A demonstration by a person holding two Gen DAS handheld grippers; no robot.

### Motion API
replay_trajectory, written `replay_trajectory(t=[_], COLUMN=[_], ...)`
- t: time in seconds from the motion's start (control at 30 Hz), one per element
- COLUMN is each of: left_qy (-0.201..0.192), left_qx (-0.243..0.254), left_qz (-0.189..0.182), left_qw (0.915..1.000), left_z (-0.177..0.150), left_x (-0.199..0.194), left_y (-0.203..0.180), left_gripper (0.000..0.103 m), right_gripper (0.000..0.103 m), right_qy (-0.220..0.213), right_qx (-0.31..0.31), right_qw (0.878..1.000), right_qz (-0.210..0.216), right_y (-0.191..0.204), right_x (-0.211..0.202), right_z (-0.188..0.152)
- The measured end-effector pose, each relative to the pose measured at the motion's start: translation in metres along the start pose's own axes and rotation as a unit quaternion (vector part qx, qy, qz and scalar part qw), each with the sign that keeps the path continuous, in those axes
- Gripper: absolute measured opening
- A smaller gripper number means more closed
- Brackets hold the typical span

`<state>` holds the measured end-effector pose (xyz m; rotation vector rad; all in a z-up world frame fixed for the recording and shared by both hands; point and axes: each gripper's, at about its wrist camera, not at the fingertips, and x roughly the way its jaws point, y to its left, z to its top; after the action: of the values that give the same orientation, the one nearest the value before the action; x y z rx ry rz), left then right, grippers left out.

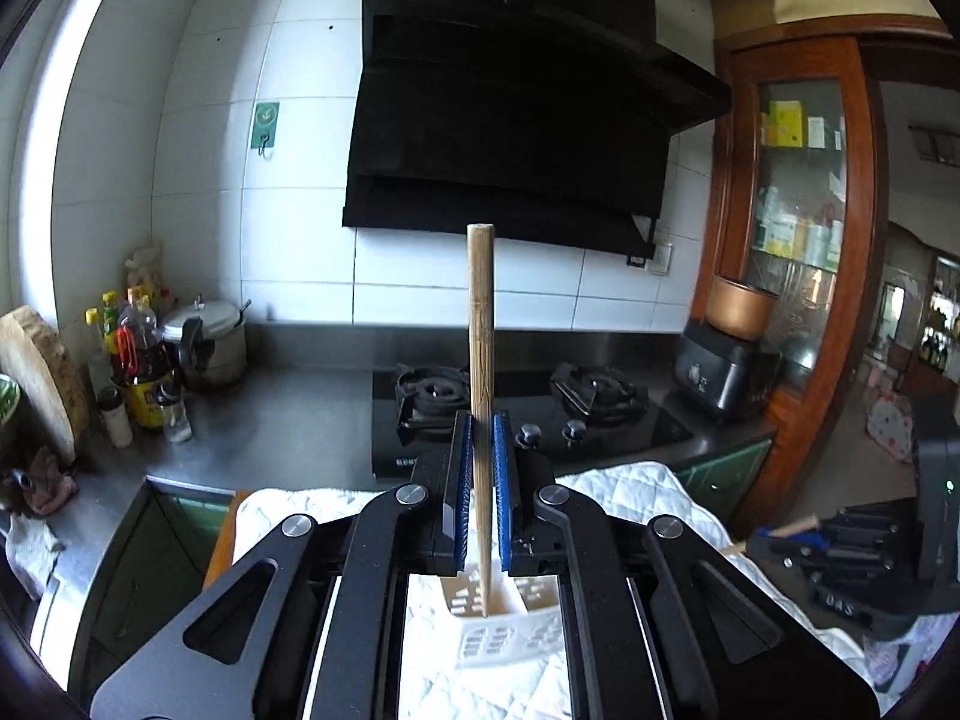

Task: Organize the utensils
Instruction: 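Carry both chopsticks to the white holder and open both tools to drop them in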

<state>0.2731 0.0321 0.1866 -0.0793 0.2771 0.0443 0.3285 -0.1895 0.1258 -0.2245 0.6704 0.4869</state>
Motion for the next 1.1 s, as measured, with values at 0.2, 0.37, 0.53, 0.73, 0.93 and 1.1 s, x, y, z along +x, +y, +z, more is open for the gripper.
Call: replay_trajectory(t=[0.2, 0.37, 0.53, 0.73, 0.93, 1.1], left_qy=[0.003, 0.053, 0.086, 0.1, 0.085, 0.073], left_qx=[-0.021, -0.046, -0.056, -0.047, -0.049, -0.038], left_qz=[-0.004, -0.008, -0.022, -0.022, -0.009, 0.001], left_qw=[0.9998, 0.9975, 0.9944, 0.9936, 0.9951, 0.9966], left_z=[-0.012, -0.035, -0.057, -0.064, -0.061, -0.062], left_x=[0.037, 0.07, 0.088, 0.09, 0.066, 0.026], left_y=[0.003, 0.015, 0.023, 0.019, 0.021, 0.021], left_gripper=[0.006, 0.006, 0.006, 0.011, 0.039, 0.039], right_gripper=[0.007, 0.007, 0.007, 0.008, 0.025, 0.032], right_qy=[0.016, 0.028, 0.033, 0.03, 0.004, -0.023], right_qx=[0.005, 0.002, 0.006, 0.018, 0.029, 0.041], right_qw=[1.0, 1.0, 0.999, 0.999, 0.999, 0.999], right_qz=[0.007, 0.013, 0.02, 0.031, 0.017, 0.013], right_y=[-0.006, -0.006, -0.005, -0.006, -0.012, -0.016], right_x=[0.021, 0.033, 0.04, 0.045, 0.025, -0.008], right_z=[-0.004, -0.009, -0.011, -0.013, -0.016, -0.04])
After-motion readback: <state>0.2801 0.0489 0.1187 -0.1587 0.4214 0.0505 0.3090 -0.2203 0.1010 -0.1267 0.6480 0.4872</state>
